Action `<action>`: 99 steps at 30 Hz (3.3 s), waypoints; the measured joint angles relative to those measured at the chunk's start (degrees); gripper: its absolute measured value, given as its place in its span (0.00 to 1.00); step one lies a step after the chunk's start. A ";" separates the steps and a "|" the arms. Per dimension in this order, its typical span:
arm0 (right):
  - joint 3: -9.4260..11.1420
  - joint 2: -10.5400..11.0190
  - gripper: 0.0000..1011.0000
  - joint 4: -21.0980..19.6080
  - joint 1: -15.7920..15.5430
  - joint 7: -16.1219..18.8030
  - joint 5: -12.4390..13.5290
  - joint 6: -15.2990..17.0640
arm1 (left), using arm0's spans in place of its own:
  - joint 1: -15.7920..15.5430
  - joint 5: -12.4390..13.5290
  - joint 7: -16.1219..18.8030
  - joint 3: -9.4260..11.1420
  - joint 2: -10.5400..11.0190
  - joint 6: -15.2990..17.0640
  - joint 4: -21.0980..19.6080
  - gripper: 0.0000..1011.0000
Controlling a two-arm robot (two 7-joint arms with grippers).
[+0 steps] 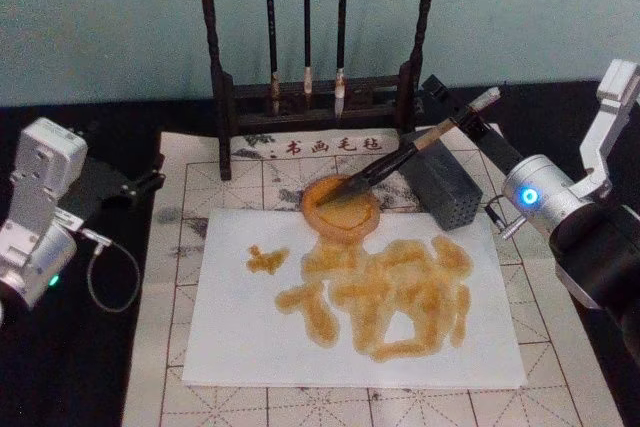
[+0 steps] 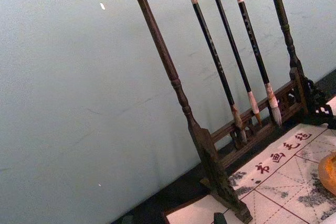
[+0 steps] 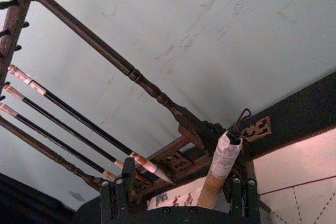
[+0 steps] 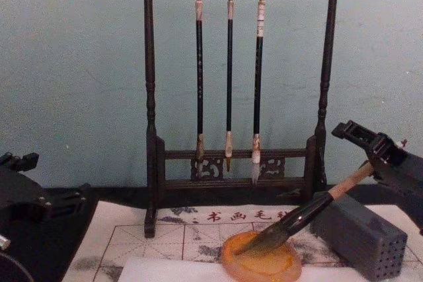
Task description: Pick up the brush from the inkstone, write on the paper, then place the brush back to its original position.
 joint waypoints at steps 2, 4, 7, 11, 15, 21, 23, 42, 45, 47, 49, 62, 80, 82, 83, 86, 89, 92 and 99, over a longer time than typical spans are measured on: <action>0.00 0.00 0.99 0.00 0.00 0.00 0.00 0.00 | 0.00 0.00 0.00 0.00 0.00 0.00 0.00 0.99; 0.00 0.00 0.99 0.00 0.00 0.00 0.00 0.00 | 0.00 0.00 0.00 0.00 0.00 0.00 0.00 0.99; 0.00 0.00 0.99 0.00 0.00 0.00 0.00 0.00 | 0.00 0.00 0.00 0.00 0.00 0.00 0.00 0.99; 0.10 -0.04 0.99 0.22 -0.01 -0.15 0.05 0.04 | 0.00 0.00 0.00 0.00 0.00 0.00 0.00 0.99; 0.27 -0.08 0.99 0.65 -0.01 -0.36 0.10 0.04 | 0.00 0.00 0.00 0.00 0.00 0.00 0.00 0.99; 0.49 -0.11 0.99 1.02 0.00 -0.64 0.12 0.02 | 0.00 0.00 0.00 0.00 0.00 0.00 0.00 0.99; 0.52 -0.13 0.99 1.07 0.00 -0.73 0.11 0.02 | 0.00 0.00 0.00 0.00 0.00 0.00 0.00 0.99; 0.98 0.50 0.99 -0.10 -1.36 -1.97 0.07 0.88 | 0.00 0.00 0.00 0.00 0.00 0.00 0.00 0.99; 1.15 0.90 0.99 -1.10 -2.16 -2.56 0.55 1.42 | 0.00 0.00 0.00 0.00 0.00 0.00 0.00 0.99; 1.31 1.28 0.99 -2.09 -2.97 -3.05 1.05 1.84 | 0.00 0.00 0.00 0.00 0.00 0.00 0.00 0.99; 1.41 1.55 0.99 -2.72 -3.55 -3.40 1.45 2.05 | 0.00 0.00 0.00 0.00 0.00 0.00 0.00 0.99; 2.60 4.90 0.99 -11.67 -9.60 -5.79 5.73 2.44 | 0.00 0.00 0.00 0.00 0.00 0.00 0.00 0.99; -2.40 11.40 0.99 -20.94 -13.94 -5.79 -5.32 -3.58 | 0.00 0.00 0.00 0.00 0.00 0.00 0.00 0.99; -3.36 11.95 0.99 -21.29 -13.95 -5.81 -9.06 -4.88 | 0.00 0.00 0.00 0.00 0.00 0.00 0.00 0.99; -3.72 12.11 0.99 -21.38 -13.95 -5.89 -10.14 -5.27 | 0.00 0.00 0.00 0.00 0.00 0.00 0.00 0.99; -5.02 12.62 0.99 -21.58 -13.87 -6.62 -15.13 -6.83 | 0.00 0.00 0.00 0.00 0.00 0.00 0.00 0.99; -6.60 13.12 0.99 -21.58 -13.62 -7.24 -20.16 -8.26 | 0.00 0.00 0.00 0.00 0.00 0.00 0.00 0.99; -8.06 13.51 0.99 -21.26 -13.26 -8.01 -25.23 -9.57 | 0.00 0.00 0.00 0.00 0.00 0.00 0.00 0.99; -10.08 13.47 0.99 -19.86 -12.41 -10.17 -33.59 -11.38 | 0.00 0.00 0.00 0.00 0.00 0.00 0.00 0.99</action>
